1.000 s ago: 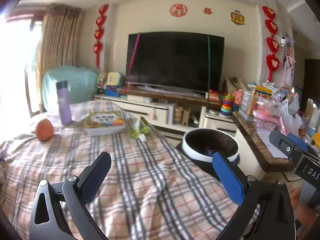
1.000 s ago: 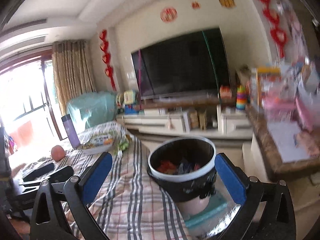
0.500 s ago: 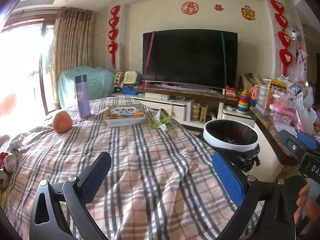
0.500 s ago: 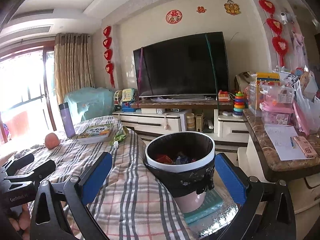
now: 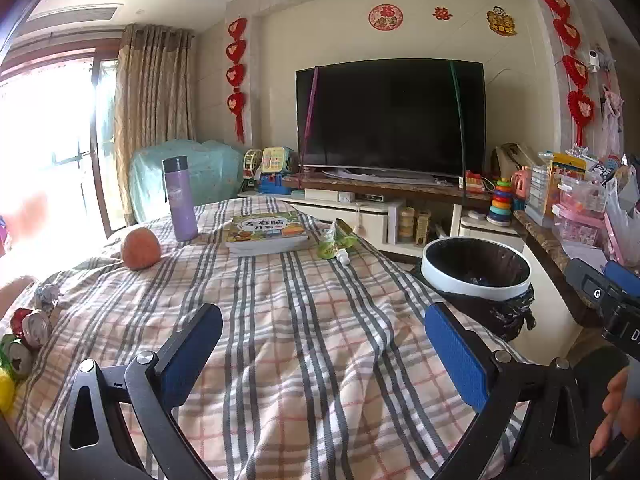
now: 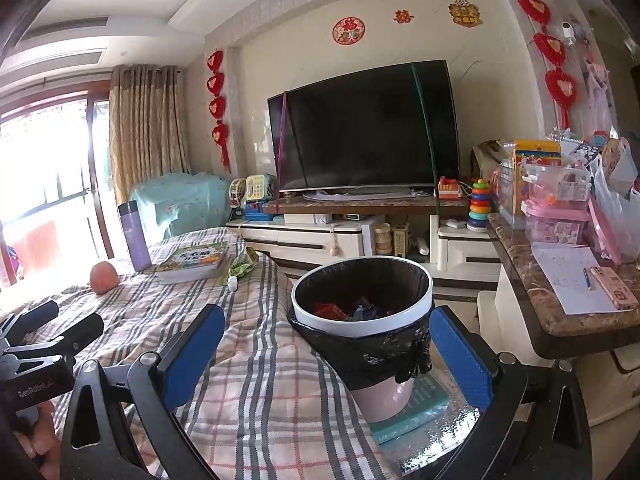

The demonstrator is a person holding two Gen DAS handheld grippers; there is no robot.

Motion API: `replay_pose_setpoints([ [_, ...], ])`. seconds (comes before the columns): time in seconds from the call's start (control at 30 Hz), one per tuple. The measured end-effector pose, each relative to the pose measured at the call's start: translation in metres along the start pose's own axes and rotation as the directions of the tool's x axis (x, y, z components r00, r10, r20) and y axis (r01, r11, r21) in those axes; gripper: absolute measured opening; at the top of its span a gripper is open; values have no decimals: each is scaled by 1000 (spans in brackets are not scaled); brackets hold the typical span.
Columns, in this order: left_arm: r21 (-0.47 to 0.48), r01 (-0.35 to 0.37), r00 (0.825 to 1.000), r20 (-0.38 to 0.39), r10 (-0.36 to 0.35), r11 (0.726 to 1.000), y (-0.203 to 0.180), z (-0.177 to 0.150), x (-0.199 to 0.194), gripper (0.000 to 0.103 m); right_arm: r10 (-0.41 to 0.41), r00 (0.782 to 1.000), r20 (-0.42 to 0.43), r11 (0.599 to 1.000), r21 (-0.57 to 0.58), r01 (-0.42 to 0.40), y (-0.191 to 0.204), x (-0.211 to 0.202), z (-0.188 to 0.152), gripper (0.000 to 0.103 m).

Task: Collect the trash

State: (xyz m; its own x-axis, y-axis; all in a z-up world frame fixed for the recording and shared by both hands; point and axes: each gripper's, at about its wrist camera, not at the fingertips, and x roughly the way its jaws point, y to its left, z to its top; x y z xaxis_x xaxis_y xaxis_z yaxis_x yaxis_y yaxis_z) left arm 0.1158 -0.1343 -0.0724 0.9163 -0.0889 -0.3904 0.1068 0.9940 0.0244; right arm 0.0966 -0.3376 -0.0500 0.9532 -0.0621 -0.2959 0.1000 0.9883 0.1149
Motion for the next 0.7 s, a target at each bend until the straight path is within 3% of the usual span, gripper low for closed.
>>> replay_pose_setpoints([
  [0.7,4,-1,1000,6,1,1000,5,-1,0,102,8,1000,4,1000,-14,-8,4,0,1,103],
])
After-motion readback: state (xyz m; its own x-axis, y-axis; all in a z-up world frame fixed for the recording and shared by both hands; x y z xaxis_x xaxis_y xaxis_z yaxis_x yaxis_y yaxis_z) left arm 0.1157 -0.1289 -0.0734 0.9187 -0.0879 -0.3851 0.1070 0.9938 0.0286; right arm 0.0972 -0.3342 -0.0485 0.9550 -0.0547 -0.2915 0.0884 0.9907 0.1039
